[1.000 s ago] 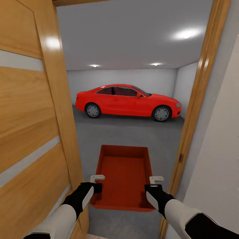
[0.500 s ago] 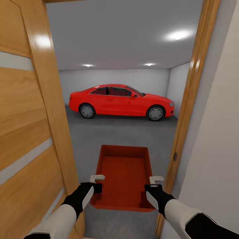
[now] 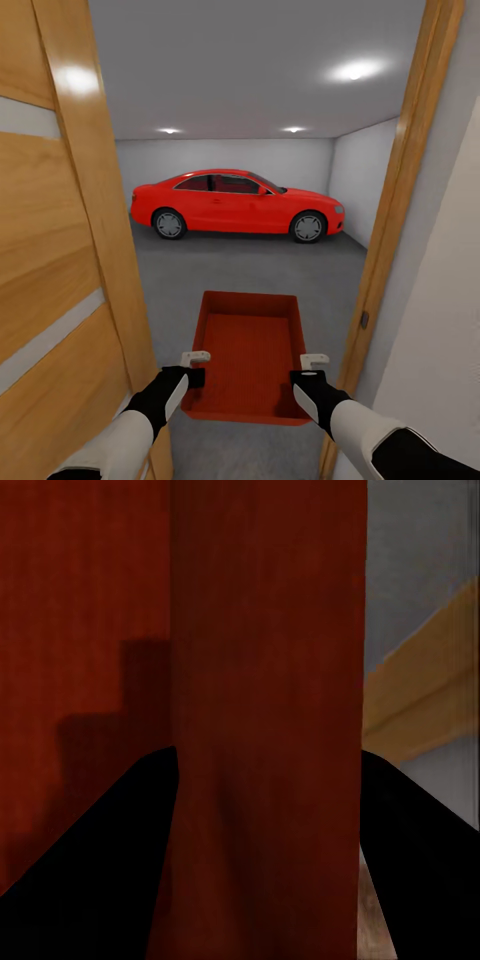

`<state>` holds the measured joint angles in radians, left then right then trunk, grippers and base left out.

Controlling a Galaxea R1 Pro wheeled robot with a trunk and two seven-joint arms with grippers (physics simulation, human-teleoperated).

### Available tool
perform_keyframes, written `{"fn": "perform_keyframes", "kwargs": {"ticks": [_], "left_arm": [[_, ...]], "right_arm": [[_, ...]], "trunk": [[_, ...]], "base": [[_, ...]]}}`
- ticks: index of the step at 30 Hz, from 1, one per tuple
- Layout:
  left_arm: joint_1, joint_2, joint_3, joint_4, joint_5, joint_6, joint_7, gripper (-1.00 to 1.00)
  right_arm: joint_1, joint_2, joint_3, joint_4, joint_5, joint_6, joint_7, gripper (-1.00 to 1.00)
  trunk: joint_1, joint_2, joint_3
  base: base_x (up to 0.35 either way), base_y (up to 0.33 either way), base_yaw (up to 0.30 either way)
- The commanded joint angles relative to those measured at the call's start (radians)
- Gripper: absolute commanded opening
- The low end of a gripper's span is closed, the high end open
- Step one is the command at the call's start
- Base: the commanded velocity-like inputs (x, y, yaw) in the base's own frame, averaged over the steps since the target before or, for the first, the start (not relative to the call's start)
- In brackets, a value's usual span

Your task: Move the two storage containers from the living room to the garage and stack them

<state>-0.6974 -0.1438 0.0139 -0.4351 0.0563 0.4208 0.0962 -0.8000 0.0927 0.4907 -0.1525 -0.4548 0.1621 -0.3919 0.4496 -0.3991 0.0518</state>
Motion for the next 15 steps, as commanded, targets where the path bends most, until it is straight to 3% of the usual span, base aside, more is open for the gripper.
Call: {"fn": "perform_keyframes", "kwargs": {"ticks": [1,7,15], "left_arm": [[0.001,-0.005,-0.008,-0.001,0.004,0.006,0.01,-1.0],[0.001,-0.005,-0.008,-0.001,0.004,0.006,0.01,-1.0],[0.001,-0.005,-0.008,-0.001,0.004,0.005,0.01,-1.0]], "right_arm": [[-0.001,0.001,0.002,-0.018,0.005,0.009,-0.007,-1.0],[-0.001,0.001,0.002,-0.018,0.005,0.009,-0.007,-1.0],[-0.001,0.0,0.002,-0.018,0.005,0.008,-0.007,-1.0]], "trunk": [[0.0,-0.001,0.0],[0.0,-0.001,0.0],[0.0,-0.001,0.0]], "base": [[0.006,0.006,-0.233],[0.001,0.001,-0.22],[0.0,0.0,-0.061]]}}
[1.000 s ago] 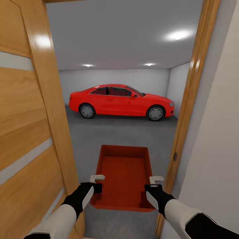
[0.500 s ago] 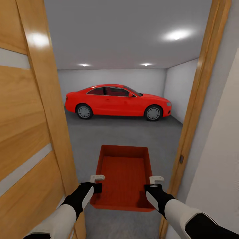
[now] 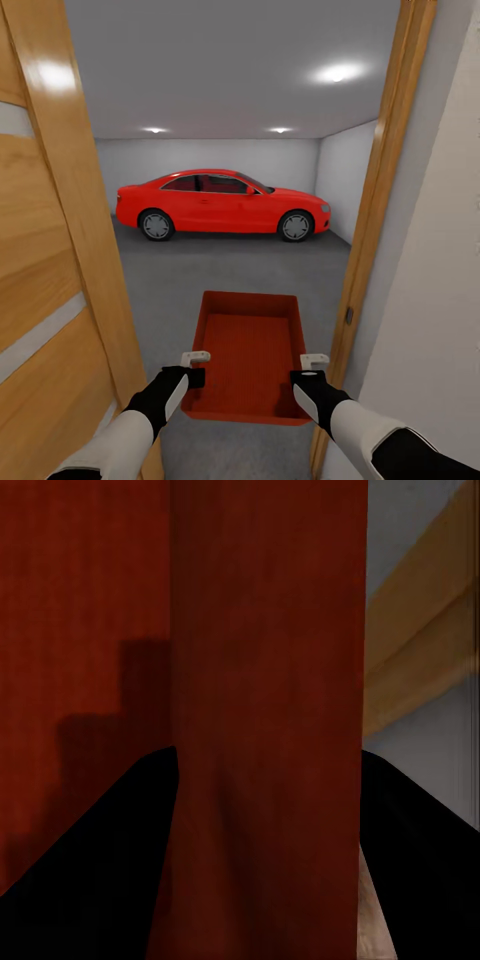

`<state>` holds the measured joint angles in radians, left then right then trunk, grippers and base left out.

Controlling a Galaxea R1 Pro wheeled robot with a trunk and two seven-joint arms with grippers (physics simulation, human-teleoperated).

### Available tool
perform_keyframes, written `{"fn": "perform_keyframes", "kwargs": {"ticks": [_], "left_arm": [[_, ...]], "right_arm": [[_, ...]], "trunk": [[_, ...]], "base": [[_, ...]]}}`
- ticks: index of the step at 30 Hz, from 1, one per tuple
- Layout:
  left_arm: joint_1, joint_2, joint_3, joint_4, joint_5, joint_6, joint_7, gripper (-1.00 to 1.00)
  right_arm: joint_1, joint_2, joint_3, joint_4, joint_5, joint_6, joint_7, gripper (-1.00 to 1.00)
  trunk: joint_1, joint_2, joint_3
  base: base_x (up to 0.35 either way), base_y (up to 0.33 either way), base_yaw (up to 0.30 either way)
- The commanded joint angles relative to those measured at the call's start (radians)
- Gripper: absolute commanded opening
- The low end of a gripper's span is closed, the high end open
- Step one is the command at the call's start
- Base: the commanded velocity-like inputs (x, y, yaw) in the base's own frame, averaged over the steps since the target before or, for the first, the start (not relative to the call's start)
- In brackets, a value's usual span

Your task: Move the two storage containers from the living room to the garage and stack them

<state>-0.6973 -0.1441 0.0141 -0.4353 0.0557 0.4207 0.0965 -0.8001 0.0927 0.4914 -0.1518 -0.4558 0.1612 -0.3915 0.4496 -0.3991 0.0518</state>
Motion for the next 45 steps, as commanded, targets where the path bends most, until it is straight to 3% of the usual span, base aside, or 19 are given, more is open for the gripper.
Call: {"fn": "perform_keyframes", "kwargs": {"ticks": [1,25,45], "left_arm": [[0.001,-0.005,-0.008,0.0,0.004,0.006,0.009,-1.0],[0.001,-0.004,-0.008,0.0,0.004,0.006,0.011,-1.0],[0.001,-0.005,-0.008,0.001,0.004,0.006,0.011,-1.0]], "right_arm": [[-0.001,0.001,0.001,-0.019,0.006,0.009,-0.007,-1.0],[-0.001,-0.001,0.001,-0.018,0.006,0.01,-0.007,-1.0],[-0.001,0.001,0.002,-0.018,0.006,0.009,-0.007,-1.0]], "trunk": [[0.0,-0.001,0.0],[0.0,-0.001,0.0],[0.0,-0.001,0.0]], "base": [[0.0,0.0,-0.092],[0.003,0.0,-0.006],[0.306,0.0,0.0]]}}
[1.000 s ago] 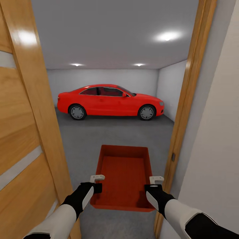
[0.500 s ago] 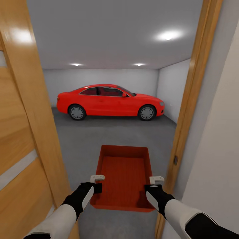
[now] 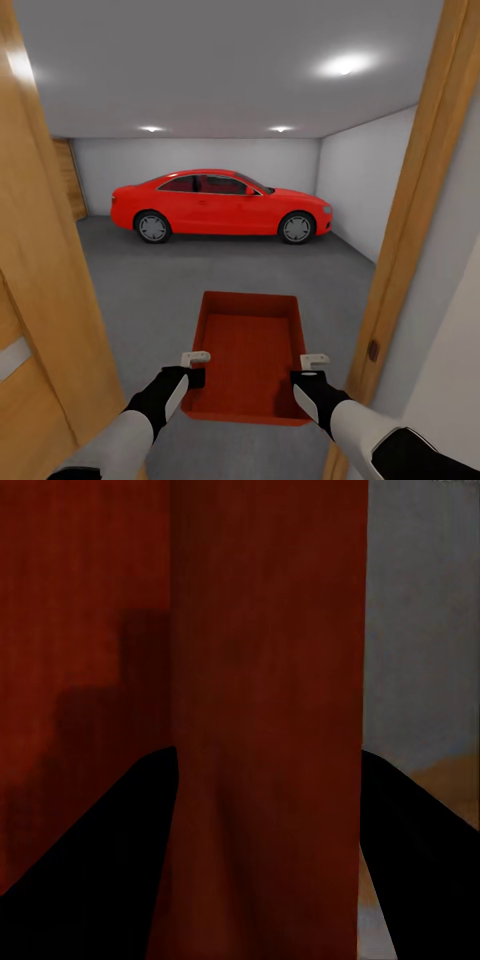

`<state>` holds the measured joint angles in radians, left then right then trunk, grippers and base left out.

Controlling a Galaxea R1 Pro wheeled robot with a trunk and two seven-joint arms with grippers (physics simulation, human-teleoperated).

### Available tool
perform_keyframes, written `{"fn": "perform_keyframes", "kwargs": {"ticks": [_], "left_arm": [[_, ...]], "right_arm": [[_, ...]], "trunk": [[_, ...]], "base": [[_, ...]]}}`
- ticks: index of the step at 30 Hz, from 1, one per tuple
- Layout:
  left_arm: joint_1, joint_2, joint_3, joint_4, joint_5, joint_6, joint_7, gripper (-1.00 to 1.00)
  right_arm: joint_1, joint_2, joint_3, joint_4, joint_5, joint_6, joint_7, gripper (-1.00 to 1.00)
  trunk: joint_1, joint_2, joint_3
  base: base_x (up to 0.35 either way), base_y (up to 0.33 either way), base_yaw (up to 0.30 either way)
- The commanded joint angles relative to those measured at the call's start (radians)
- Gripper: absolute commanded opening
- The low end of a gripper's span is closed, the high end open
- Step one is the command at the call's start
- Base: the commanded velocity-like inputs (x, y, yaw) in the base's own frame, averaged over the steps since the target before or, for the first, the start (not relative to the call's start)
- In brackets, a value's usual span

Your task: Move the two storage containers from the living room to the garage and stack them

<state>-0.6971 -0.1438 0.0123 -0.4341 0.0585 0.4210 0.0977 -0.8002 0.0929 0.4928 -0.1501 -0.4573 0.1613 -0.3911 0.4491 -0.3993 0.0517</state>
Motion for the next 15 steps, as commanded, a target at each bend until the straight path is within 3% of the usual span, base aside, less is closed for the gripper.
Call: {"fn": "perform_keyframes", "kwargs": {"ticks": [1,15], "left_arm": [[0.001,-0.005,-0.006,0.001,0.001,0.005,0.01,-1.0],[0.001,-0.004,-0.006,0.003,0.002,0.005,0.01,-1.0]], "right_arm": [[-0.001,0.001,0.0,-0.02,0.008,0.009,-0.008,-1.0],[-0.001,0.001,0.001,-0.02,0.008,0.01,-0.008,-1.0]], "trunk": [[0.001,-0.001,0.0],[0.001,-0.001,0.0]], "base": [[0.322,0.0,0.0],[0.322,0.0,0.0]]}}
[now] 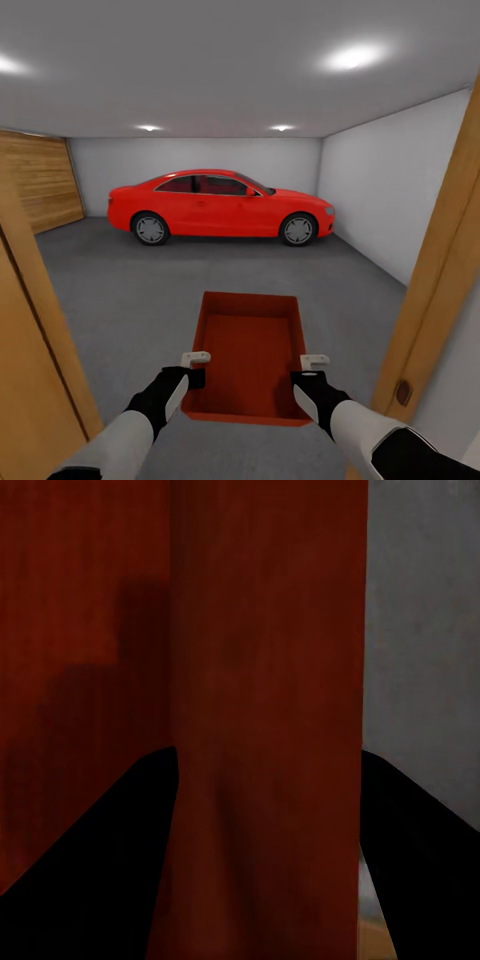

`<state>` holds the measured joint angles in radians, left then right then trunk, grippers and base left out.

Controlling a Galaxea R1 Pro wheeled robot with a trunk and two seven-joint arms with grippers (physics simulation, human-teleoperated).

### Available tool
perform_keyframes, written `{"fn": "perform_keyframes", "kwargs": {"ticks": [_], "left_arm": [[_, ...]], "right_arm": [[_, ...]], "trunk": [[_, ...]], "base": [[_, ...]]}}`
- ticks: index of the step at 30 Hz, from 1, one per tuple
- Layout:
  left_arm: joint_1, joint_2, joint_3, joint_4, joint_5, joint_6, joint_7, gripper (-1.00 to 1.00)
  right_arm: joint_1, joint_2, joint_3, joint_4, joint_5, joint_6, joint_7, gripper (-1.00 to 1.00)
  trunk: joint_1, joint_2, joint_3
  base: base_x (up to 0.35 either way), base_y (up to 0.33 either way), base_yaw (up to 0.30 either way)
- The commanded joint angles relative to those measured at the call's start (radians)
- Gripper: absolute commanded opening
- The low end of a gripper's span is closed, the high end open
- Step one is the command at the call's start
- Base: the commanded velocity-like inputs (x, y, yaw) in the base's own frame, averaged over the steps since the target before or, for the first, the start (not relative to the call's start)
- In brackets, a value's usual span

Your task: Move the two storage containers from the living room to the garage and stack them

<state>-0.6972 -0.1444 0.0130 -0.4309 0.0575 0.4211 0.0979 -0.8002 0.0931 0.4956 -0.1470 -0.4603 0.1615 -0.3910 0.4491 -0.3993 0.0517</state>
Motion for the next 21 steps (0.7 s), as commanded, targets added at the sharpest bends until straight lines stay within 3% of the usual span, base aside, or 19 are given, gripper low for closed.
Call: {"fn": "perform_keyframes", "kwargs": {"ticks": [1,21], "left_arm": [[0.001,-0.003,-0.007,0.0,0.004,0.005,0.009,-1.0],[0.001,-0.003,-0.007,0.0,0.004,0.005,0.009,-1.0]], "right_arm": [[-0.001,0.0,-0.003,-0.023,0.011,0.009,-0.008,-1.0],[-0.001,0.0,-0.003,-0.023,0.011,0.009,-0.008,-1.0]], "trunk": [[0.001,-0.001,0.0],[0.001,-0.001,0.0]], "base": [[0.322,0.0,0.0],[0.322,0.0,0.0]]}}
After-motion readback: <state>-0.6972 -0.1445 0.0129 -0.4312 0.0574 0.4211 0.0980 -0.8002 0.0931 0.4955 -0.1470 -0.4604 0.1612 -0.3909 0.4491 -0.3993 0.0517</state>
